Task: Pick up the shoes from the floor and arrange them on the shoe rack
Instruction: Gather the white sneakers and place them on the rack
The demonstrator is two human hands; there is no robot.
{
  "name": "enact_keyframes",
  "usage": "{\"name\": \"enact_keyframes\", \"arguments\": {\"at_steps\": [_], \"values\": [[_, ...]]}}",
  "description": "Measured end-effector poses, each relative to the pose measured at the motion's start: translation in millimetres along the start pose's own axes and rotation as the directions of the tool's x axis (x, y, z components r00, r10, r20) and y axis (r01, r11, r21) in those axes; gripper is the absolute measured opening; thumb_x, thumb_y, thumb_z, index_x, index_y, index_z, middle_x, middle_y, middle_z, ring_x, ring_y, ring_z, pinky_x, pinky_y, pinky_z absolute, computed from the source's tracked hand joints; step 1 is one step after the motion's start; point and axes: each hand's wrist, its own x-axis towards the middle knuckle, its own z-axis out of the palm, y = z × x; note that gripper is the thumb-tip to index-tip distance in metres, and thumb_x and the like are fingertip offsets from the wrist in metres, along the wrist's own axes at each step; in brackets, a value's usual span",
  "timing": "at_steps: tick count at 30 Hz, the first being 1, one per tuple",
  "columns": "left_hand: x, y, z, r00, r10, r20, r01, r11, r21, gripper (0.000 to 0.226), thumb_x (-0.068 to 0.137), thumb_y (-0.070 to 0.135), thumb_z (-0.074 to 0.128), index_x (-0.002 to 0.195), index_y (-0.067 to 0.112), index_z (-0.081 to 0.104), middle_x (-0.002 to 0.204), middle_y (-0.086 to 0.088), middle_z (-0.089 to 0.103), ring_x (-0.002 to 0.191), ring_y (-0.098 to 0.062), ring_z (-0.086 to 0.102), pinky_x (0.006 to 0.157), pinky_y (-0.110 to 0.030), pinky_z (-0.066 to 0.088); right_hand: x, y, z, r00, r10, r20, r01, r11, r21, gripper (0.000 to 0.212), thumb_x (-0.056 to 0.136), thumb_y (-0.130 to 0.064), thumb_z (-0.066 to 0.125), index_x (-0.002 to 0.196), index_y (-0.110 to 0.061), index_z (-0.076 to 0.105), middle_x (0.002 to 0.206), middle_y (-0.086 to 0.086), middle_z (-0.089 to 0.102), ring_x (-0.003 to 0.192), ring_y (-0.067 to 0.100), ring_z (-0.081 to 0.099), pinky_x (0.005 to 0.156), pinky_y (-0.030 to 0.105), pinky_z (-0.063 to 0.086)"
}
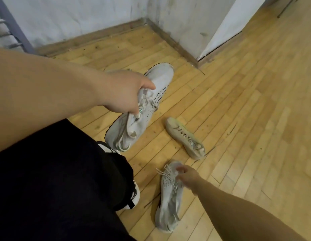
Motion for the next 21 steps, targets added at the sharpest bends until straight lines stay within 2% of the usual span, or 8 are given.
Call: {"name": "enact_keyframes", "arguments": {"at_steps": [3,6,9,13,15,17,19,21], "values": [[7,-3,0,1.0,0.009,0.023,-0.009,1.0,-0.002,0.095,0.079,0.026,0.087,0.155,0.044,0.033,0.162,0.008,0.037,0.128,-0.023,0.057,0.1,-0.044,0.053,2,7,8,0.994,-0.003,-0.113,0.013,0.996,0.086,0.029,0.091,-0.01,0.068,0.117,-0.023,0.069,0.099,0.0,0.064,0.075,0.015,0.063,0.061,0.029,0.057],[11,-1,-2,1.0,0.019,0.019,-0.019,1.0,-0.005,0.095,0.079,0.029,0.087,0.156,0.044,0.033,0.16,0.008,0.039,0.129,-0.022,0.055,0.1,-0.041,0.053,2,8,7,0.995,-0.043,-0.087,0.049,0.996,0.074,0.025,0.092,-0.017,0.069,0.115,-0.026,0.071,0.102,-0.005,0.064,0.077,0.012,0.06,0.06,0.019,0.05],[14,-3,-6,1.0,0.025,-0.004,-0.025,1.0,-0.017,0.095,0.079,0.031,0.087,0.156,0.044,0.032,0.16,0.008,0.039,0.131,-0.021,0.053,0.096,-0.034,0.051,-1,1,3,0.995,-0.068,-0.066,0.07,0.997,0.03,0.022,0.094,-0.016,0.067,0.112,-0.026,0.071,0.104,0.002,0.068,0.061,0.013,0.052,0.054,0.026,0.047],[13,-7,-12,0.996,-0.009,-0.093,0.006,1.0,-0.026,0.096,0.079,0.029,0.087,0.157,0.04,0.032,0.16,0.004,0.04,0.132,-0.025,0.052,0.098,-0.036,0.051,-16,-45,-2,0.96,-0.271,-0.066,0.267,0.961,-0.069,0.035,0.093,-0.002,0.058,0.11,-0.031,0.069,0.107,-0.008,0.064,0.073,0.016,0.063,0.064,0.032,0.056],[8,-13,-18,0.987,-0.03,-0.155,0.027,0.999,-0.019,0.097,0.08,0.029,0.087,0.158,0.035,0.03,0.159,-0.002,0.041,0.134,-0.029,0.051,0.1,-0.037,0.05,-30,-85,-5,0.915,-0.389,-0.109,0.383,0.921,-0.075,0.04,0.091,-0.002,0.058,0.105,-0.036,0.072,0.113,-0.01,0.066,0.087,0.014,0.067,0.073,0.035,0.06],[0,-21,-30,0.965,-0.06,-0.254,0.063,0.998,0.001,0.096,0.081,0.027,0.086,0.158,0.033,0.03,0.155,-0.006,0.044,0.13,-0.032,0.053,0.096,-0.039,0.051,-51,-134,-6,0.835,-0.531,-0.146,0.524,0.847,-0.088,0.036,0.095,-0.011,0.06,0.098,-0.044,0.074,0.11,-0.016,0.069,0.081,0.007,0.067,0.065,0.028,0.058],[-14,-34,-50,0.924,-0.095,-0.369,0.099,0.995,-0.007,0.09,0.083,0.022,0.082,0.157,0.032,0.033,0.151,-0.008,0.045,0.126,-0.033,0.055,0.089,-0.035,0.049,-77,-190,-5,0.743,-0.651,-0.154,0.652,0.757,-0.052,0.029,0.098,-0.017,0.062,0.098,-0.043,0.076,0.106,-0.022,0.069,0.074,0.001,0.065,0.06,0.022,0.054],[-37,-50,-76,0.867,-0.125,-0.482,0.123,0.992,-0.036,0.08,0.086,0.017,0.078,0.154,0.032,0.038,0.143,-0.012,0.047,0.122,-0.035,0.055,0.082,-0.032,0.043,-108,-245,-2,0.659,-0.736,-0.155,0.747,0.664,0.025,0.027,0.097,-0.014,0.065,0.1,-0.038,0.077,0.108,-0.019,0.071,0.077,0.006,0.066,0.066,0.029,0.057]]}}
